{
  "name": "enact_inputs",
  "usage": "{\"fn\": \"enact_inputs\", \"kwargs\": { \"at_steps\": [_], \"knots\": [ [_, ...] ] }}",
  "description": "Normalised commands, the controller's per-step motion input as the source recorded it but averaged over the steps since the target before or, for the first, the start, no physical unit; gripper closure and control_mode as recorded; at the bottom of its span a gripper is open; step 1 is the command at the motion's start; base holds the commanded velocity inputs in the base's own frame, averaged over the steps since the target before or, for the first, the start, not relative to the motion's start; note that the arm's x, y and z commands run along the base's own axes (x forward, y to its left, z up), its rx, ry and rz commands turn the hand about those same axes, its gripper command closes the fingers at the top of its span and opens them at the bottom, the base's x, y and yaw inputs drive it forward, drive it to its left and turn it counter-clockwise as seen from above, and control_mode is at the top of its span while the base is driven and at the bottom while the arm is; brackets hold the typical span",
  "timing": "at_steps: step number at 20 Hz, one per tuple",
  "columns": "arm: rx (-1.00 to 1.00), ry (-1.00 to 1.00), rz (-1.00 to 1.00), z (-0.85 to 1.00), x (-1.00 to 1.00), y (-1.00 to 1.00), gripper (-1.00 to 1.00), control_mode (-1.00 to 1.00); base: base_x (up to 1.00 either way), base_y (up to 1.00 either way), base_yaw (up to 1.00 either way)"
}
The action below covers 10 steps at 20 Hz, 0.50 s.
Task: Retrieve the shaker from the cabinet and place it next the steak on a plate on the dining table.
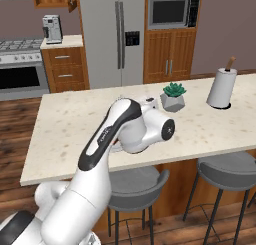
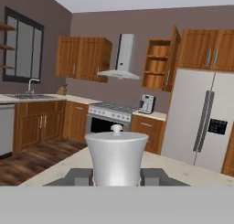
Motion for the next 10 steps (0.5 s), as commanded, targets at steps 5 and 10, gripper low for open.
{"fn": "enact_inputs", "kwargs": {
  "at_steps": [5,10],
  "knots": [
    [0.00,-0.04,0.08,-0.32,0.17,0.00,1.00,-1.00,0.00,0.00,0.00],
    [0.01,0.04,0.03,-0.03,0.18,0.00,1.00,-1.00,0.00,0.00,0.00]
  ]
}}
